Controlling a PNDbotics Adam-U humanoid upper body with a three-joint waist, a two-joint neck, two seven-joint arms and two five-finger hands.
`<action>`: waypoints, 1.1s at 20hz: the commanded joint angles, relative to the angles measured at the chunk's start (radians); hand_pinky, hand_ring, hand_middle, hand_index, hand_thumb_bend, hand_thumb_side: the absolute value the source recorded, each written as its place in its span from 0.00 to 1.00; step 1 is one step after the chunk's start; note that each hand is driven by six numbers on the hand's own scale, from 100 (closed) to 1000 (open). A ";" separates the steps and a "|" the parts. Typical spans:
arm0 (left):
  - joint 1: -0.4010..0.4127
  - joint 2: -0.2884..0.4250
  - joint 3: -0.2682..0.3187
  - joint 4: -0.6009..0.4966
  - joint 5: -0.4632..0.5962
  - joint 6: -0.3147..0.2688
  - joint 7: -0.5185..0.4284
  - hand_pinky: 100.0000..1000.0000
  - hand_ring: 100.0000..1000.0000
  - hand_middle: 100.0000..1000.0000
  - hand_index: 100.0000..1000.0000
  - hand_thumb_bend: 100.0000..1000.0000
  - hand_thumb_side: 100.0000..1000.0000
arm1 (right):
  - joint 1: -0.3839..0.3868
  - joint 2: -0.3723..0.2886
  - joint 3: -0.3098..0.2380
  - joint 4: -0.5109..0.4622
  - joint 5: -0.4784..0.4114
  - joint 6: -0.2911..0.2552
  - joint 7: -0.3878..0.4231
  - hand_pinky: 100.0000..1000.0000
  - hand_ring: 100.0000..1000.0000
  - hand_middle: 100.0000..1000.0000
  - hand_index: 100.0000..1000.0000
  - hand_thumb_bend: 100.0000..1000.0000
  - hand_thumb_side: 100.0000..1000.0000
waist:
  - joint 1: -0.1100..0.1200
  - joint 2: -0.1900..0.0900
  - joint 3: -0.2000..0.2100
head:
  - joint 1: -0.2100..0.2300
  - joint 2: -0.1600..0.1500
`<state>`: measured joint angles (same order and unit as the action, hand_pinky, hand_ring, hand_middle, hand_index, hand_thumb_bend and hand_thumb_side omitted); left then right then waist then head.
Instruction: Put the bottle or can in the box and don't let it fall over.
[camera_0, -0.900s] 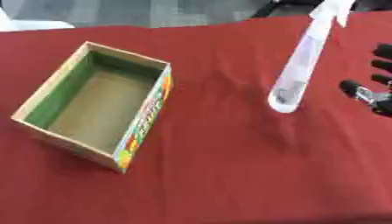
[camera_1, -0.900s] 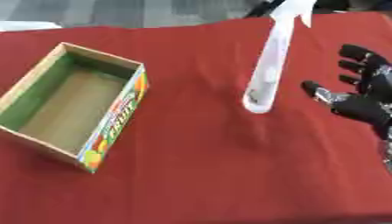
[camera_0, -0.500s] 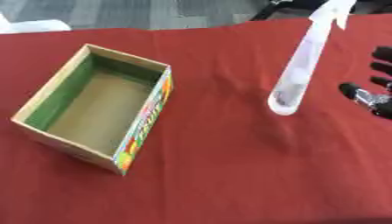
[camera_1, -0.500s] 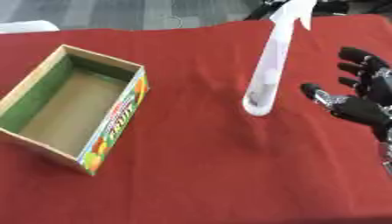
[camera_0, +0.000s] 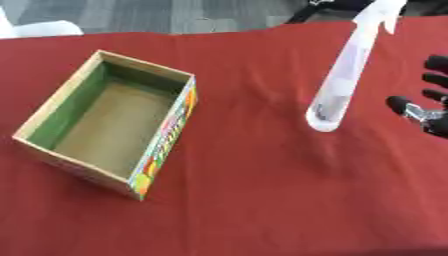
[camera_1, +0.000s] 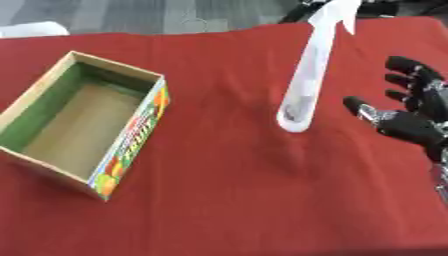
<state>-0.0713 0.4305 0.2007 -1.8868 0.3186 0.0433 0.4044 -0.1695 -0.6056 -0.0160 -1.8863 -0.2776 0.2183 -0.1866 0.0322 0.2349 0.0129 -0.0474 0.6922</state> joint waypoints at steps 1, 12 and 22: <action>-0.006 0.016 0.005 -0.020 0.002 -0.001 -0.001 0.79 0.78 0.76 0.82 0.33 0.74 | -0.020 -0.024 0.005 0.005 -0.004 0.003 0.014 0.90 0.94 0.88 0.89 0.51 0.04 | 0.000 -0.016 0.001 | -0.002 -0.005; -0.008 0.016 -0.001 -0.018 0.004 0.001 -0.006 0.79 0.78 0.76 0.82 0.33 0.74 | -0.113 -0.021 0.062 0.135 -0.042 -0.012 0.071 0.90 0.94 0.88 0.89 0.51 0.03 | 0.003 -0.016 0.011 | 0.002 -0.019; -0.008 0.011 -0.006 -0.015 0.005 0.004 -0.011 0.79 0.78 0.76 0.82 0.33 0.74 | -0.192 0.007 0.083 0.258 -0.060 -0.049 0.095 0.90 0.94 0.89 0.90 0.52 0.03 | 0.005 -0.011 0.017 | -0.006 -0.028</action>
<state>-0.0722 0.4296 0.1925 -1.8868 0.3209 0.0484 0.3984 -0.3467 -0.5842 0.0703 -1.6337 -0.3298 0.1755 -0.0915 0.0378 0.2352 0.0289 -0.0512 0.6752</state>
